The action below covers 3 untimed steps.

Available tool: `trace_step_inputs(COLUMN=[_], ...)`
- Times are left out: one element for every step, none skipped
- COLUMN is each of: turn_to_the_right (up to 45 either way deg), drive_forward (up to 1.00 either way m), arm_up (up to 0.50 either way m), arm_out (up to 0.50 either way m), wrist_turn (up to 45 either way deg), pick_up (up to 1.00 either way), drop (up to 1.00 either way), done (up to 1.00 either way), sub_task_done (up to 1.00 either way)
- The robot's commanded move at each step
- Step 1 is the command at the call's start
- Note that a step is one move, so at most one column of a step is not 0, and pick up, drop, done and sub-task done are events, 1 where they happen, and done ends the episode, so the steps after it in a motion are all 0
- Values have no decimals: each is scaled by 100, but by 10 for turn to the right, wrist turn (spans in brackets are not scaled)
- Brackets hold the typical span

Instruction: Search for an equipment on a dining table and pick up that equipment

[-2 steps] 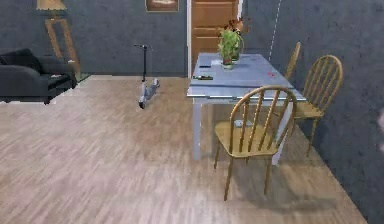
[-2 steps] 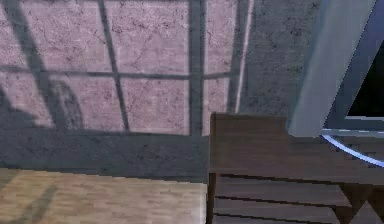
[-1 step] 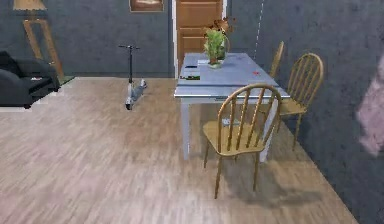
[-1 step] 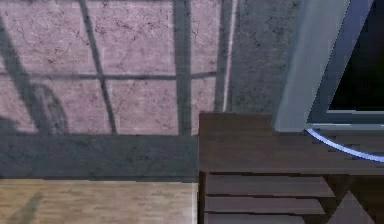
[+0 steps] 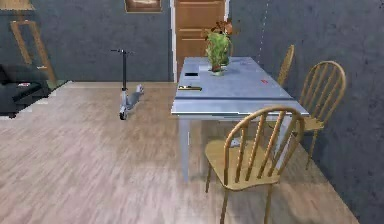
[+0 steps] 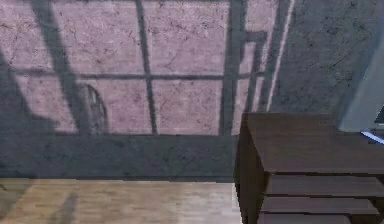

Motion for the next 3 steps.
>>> trace_step_inputs(turn_to_the_right=[450,90,0], drive_forward=[0,0,35], arm_up=[0,0,0], arm_out=[0,0,0], wrist_turn=[0,0,0], pick_up=[0,0,0], drop=[0,0,0], done=[0,0,0], sub_task_done=[0,0,0])
